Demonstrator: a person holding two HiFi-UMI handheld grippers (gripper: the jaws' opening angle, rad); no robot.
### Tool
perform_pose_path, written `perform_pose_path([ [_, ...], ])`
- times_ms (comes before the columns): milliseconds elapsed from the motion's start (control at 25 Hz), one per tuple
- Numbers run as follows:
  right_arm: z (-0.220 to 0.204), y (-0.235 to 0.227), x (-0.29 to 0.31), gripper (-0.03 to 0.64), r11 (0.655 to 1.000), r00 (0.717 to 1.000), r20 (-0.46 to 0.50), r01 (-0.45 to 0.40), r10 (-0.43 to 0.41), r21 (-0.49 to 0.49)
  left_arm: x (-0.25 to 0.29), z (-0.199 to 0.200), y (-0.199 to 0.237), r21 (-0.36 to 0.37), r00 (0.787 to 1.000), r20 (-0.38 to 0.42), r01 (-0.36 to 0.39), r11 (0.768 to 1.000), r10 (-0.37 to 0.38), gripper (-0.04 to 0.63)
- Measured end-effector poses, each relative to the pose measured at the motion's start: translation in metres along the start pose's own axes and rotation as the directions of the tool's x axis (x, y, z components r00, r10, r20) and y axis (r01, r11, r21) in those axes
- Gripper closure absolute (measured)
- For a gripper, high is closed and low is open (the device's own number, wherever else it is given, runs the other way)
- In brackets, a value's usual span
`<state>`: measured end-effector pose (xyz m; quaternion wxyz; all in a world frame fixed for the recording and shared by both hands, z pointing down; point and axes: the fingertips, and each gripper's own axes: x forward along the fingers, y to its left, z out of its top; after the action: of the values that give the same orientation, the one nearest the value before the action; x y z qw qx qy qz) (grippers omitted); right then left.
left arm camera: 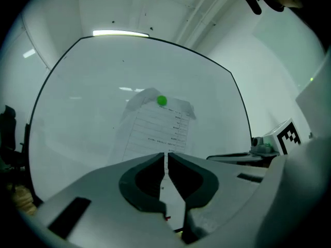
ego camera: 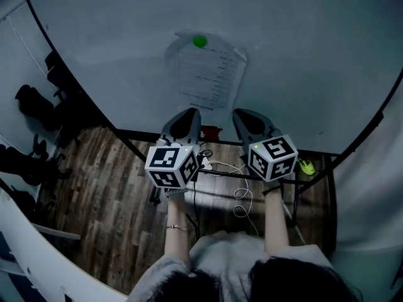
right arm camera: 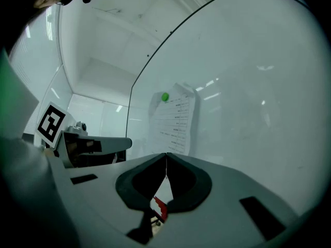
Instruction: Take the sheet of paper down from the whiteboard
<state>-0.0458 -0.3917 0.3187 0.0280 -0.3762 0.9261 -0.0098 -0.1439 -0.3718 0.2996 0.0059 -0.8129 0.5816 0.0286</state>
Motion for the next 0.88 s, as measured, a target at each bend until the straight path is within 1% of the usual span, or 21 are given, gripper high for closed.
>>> perform_pose_path([
  [240,0.005,-0.014,0.014,0.615,0.998,0.998,-0.018,0.06,-0.06,0.025,0.022,0.022,0.014,0.1,1.0,-0.001,0.011,0.995,-0.011,0.589],
  [440,0.01,-0.028,0.022,0.615,0.992,0.993,-0.009,0.118,-0.118,0.043,0.04,0.041,0.021,0.185,1.0,0.01,0.026,0.982,-0.028,0.584],
  [680,0.017,-0.037,0.027,0.611,0.988,0.989,-0.007,0.146,-0.146,0.041,0.056,0.059,0.021,0.247,0.999,0.019,0.045,0.968,-0.051,0.574],
  [760,0.019,-0.038,0.029,0.581,0.988,0.989,-0.007,0.148,-0.147,0.035,0.059,0.065,0.019,0.261,0.998,0.028,0.048,0.964,-0.057,0.564],
  [880,0.022,-0.039,0.03,0.566,0.989,0.989,-0.005,0.148,-0.148,0.028,0.064,0.076,0.018,0.283,0.997,0.046,0.048,0.958,-0.064,0.546],
])
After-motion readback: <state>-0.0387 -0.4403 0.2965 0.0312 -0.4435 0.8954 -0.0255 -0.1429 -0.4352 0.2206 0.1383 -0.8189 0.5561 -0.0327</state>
